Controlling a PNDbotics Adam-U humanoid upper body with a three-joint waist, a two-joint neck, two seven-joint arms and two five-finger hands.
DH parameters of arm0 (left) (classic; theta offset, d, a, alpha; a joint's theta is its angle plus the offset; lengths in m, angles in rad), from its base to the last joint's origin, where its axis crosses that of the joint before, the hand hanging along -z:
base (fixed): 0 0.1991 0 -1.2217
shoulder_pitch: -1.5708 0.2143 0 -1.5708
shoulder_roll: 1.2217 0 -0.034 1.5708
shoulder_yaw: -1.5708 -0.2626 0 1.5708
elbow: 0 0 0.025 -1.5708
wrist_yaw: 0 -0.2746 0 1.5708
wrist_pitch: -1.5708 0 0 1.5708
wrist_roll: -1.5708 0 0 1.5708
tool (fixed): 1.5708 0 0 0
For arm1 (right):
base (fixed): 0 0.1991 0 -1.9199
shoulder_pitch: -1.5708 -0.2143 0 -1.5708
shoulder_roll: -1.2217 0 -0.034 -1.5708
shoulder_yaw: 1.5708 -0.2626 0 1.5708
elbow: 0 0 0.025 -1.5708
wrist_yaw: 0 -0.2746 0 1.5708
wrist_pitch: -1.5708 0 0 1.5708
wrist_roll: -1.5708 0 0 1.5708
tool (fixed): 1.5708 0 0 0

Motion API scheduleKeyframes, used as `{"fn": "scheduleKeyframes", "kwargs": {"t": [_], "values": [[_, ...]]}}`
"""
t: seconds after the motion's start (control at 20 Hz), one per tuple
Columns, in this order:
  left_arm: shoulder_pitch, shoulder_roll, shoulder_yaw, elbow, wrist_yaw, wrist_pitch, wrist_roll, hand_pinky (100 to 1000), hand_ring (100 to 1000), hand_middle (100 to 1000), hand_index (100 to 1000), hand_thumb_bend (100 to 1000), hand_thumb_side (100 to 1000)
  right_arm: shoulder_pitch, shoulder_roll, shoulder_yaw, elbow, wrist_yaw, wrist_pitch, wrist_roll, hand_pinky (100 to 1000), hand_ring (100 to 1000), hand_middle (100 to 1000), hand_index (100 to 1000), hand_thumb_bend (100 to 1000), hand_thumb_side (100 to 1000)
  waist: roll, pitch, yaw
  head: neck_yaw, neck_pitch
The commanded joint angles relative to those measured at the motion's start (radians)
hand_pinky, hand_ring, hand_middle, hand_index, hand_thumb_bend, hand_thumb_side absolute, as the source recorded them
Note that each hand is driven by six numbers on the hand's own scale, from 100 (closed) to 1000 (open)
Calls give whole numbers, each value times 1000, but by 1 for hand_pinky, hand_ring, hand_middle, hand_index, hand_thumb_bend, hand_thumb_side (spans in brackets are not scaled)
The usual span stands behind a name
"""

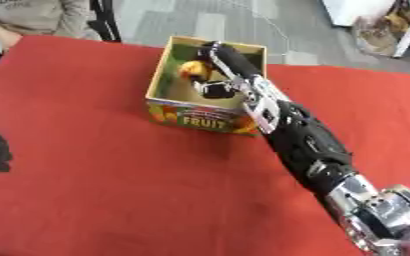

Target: Pick up objects on the table and place them in the box.

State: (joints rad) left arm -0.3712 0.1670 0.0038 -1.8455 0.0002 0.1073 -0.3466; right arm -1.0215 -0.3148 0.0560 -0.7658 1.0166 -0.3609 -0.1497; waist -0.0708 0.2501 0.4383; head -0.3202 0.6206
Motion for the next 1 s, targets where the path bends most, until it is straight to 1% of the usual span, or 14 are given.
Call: {"fn": "scheduleKeyframes", "kwargs": {"t": [0.05,0.1,0.15,0.2,0.25,0.35,0.45,0.5,0.65,0.8,0.9,1.0], "values": [[-14,10,-3,-19,0,-1,-6,466,511,512,576,455,366,-29,-28,-4,-4,143,-11,-24,805,789,781,798,451,328,5,-16,-1,-4,-16],[-15,10,-3,-19,0,-1,-6,466,511,512,576,455,366,-30,-28,-6,-3,185,-14,-23,817,797,792,806,461,339,4,-16,-2,-3,-16],[-15,10,-2,-19,0,0,-6,466,511,512,576,456,366,-31,-28,-7,-6,220,-16,-24,891,856,868,864,538,428,3,-17,-4,-3,-15],[-14,11,-2,-19,0,0,-6,466,511,512,576,457,365,-31,-28,-10,-10,247,-17,-29,904,870,885,877,548,447,2,-18,-7,-2,-15],[-14,11,-2,-19,-1,1,-5,466,511,512,575,457,365,-31,-28,-13,-15,263,-16,-36,923,893,911,901,570,489,1,-19,-9,-1,-15],[-14,12,-1,-19,-1,2,-5,466,511,512,575,458,365,-32,-28,-17,-24,273,-12,-51,930,911,929,910,588,517,0,-21,-13,0,-13],[-12,12,0,-19,-1,3,-4,466,511,512,575,459,365,-33,-29,-14,-42,268,-12,-65,914,897,908,905,595,526,0,-23,-20,6,-12],[-10,13,0,-19,-2,3,-4,466,511,512,575,459,365,-33,-29,-11,-55,261,-15,-71,909,894,900,903,595,526,0,-24,-25,11,-12],[-5,15,2,-17,-4,4,-3,466,511,512,575,460,365,-32,-32,4,-102,223,-30,-74,849,842,845,886,584,517,1,-29,-40,18,-7],[3,17,7,-16,-5,6,2,466,511,512,575,461,365,-28,-37,16,-154,166,-37,-68,792,813,816,870,561,479,0,-35,-62,30,-2],[9,19,10,-16,-7,8,4,466,511,511,575,462,366,-21,-41,23,-190,106,-34,-64,745,793,791,856,543,438,1,-38,-82,43,2],[17,21,16,-15,-8,9,9,466,510,511,574,463,365,-9,-45,31,-226,16,-25,-53,704,774,768,844,531,415,3,-41,-105,58,7]]}}
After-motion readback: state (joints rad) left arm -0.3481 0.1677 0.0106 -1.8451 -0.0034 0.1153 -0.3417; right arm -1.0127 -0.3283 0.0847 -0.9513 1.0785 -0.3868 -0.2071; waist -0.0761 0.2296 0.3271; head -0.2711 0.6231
